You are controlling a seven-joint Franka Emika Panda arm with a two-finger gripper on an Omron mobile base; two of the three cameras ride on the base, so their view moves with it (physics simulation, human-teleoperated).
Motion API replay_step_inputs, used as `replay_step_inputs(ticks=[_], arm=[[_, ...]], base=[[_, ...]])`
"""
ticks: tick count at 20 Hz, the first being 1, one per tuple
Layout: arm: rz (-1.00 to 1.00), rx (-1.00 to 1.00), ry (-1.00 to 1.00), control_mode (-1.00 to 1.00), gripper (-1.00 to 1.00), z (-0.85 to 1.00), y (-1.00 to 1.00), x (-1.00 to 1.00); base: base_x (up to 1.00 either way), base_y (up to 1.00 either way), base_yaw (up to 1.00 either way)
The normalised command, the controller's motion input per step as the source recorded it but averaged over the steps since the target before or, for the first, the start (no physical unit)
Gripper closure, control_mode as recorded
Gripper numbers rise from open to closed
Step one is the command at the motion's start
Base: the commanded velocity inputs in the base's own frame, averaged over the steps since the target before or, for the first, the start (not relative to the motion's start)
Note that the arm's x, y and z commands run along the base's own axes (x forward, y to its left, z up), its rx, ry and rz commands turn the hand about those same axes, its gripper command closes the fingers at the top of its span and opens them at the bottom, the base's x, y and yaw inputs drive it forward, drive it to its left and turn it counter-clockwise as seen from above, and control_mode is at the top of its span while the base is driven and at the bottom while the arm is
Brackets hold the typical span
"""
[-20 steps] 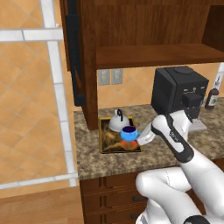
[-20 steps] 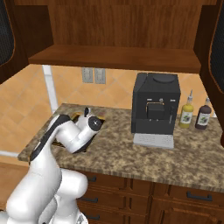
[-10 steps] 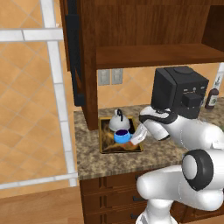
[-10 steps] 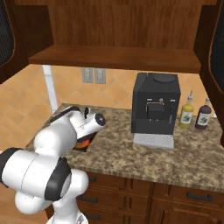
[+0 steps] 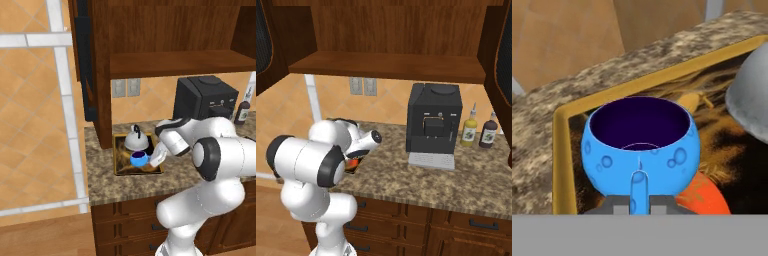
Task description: Pick the kettle from the counter and place it on the tray. Then pick the mug from the cabinet and place it on the tray. Then close the cabinet doors.
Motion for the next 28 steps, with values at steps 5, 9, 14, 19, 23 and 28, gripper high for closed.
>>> replay_step_inputs(ticks=[5, 9, 14, 19, 23, 28], arm=[[0.00, -0.03, 0.00, -1.00, 1.00, -0.14, 0.09, 0.00], [0.00, -0.04, -0.02, -1.00, -1.00, -0.04, 0.07, 0.00], [0.00, -0.04, -0.07, -1.00, -1.00, 0.19, 0.00, -0.08], [0.00, 0.00, 0.00, -1.00, -1.00, 0.46, 0.00, -0.30], [0.05, 0.00, -0.04, -1.00, -1.00, 0.62, 0.00, -0.47], [0.16, 0.00, -0.17, -1.00, -1.00, 0.67, 0.00, -0.55]], base=[[0.00, 0.00, 0.00], [0.00, 0.00, 0.00], [0.00, 0.00, 0.00], [0.00, 0.00, 0.00], [0.00, 0.00, 0.00], [0.00, 0.00, 0.00]])
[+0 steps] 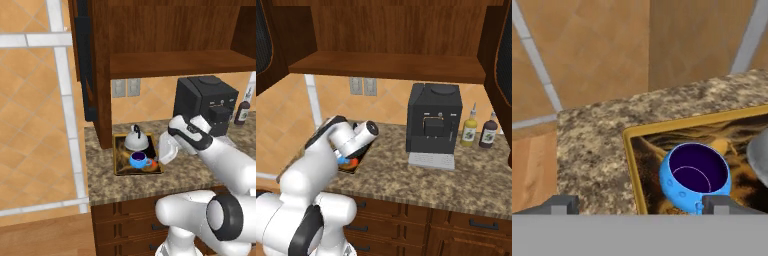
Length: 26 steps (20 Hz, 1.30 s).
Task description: Pick the kettle from the counter and place it on the tray. Then pick the mug from the cabinet and place it on the tray. Then close the cabinet doors.
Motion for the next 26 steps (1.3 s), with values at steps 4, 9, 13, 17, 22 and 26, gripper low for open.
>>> replay_step_inputs(ticks=[4, 9, 13, 17, 22, 26], arm=[[0.10, 0.00, -0.08, -1.00, -1.00, 0.60, 0.00, -0.48], [0.02, 0.00, -0.13, -1.00, -1.00, 0.46, 0.01, -0.48], [0.01, 0.00, -0.17, -1.00, -1.00, 0.34, 0.07, -0.43], [0.00, 0.00, -0.17, -1.00, -1.00, 0.32, 0.11, -0.41], [0.00, 0.00, -0.16, -1.00, -1.00, 0.38, 0.06, -0.35], [0.00, 0.00, -0.16, -1.00, -1.00, 0.34, 0.14, -0.24]], base=[[0.00, 0.00, 0.00], [0.00, 0.00, 0.00], [0.00, 0.00, 0.00], [0.00, 0.00, 0.00], [0.00, 0.00, 0.00], [0.00, 0.00, 0.00]])
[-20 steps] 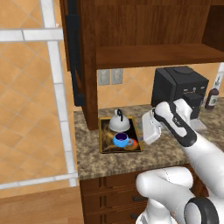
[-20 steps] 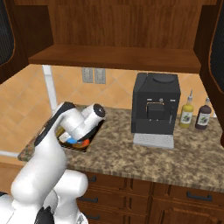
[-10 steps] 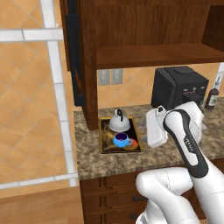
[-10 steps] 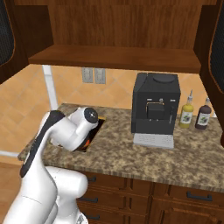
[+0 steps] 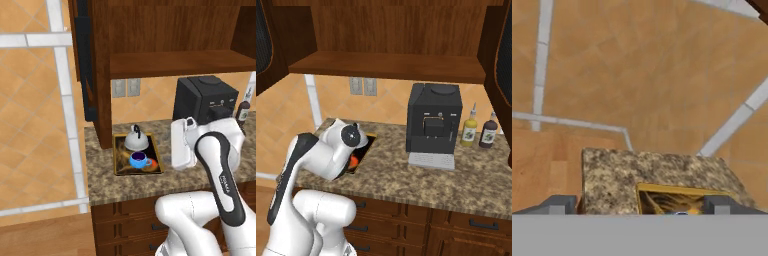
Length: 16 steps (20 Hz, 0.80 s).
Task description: Pick the kettle from the counter and place it on the tray. Then pick the mug from the cabinet and place it on the tray. Then close the cabinet doors.
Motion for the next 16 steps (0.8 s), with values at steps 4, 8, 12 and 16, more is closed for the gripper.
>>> replay_step_inputs(ticks=[4, 8, 12, 16], arm=[[0.00, 0.00, -0.09, -1.00, -1.00, 0.34, 0.11, -0.17], [0.04, 0.01, -0.05, -1.00, -1.00, 0.17, 0.25, -0.20], [0.12, 0.00, -0.20, -1.00, -1.00, 0.07, 0.35, -0.17], [0.18, 0.01, -0.30, -1.00, -1.00, 0.15, 0.33, -0.32]], base=[[0.00, 0.00, 0.00], [0.00, 0.00, 0.00], [0.00, 0.00, 0.00], [0.00, 0.00, 0.00]])
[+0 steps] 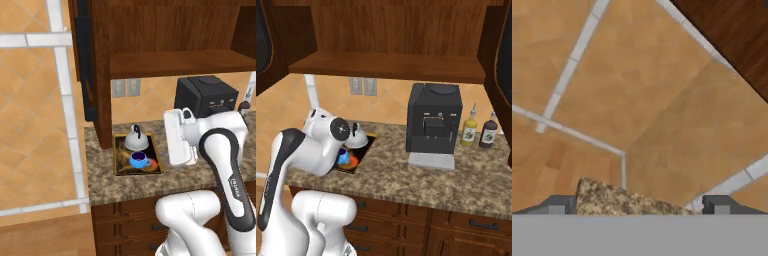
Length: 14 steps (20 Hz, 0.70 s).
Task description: Pick the kettle from the counter and place it on the tray. Then pick the mug from the cabinet and place it on the tray. Then close the cabinet doors.
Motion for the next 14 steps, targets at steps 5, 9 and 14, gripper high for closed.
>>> replay_step_inputs(ticks=[5, 9, 14], arm=[[0.14, 0.08, -0.28, -1.00, -1.00, 0.33, 0.28, -0.47], [0.11, 0.05, -0.48, -1.00, -1.00, 0.40, 0.19, -0.54], [0.10, -0.08, -0.59, -1.00, -1.00, 0.28, 0.47, -0.60]], base=[[0.00, 0.00, 0.00], [0.00, 0.00, 0.00], [0.00, 0.00, 0.00]])
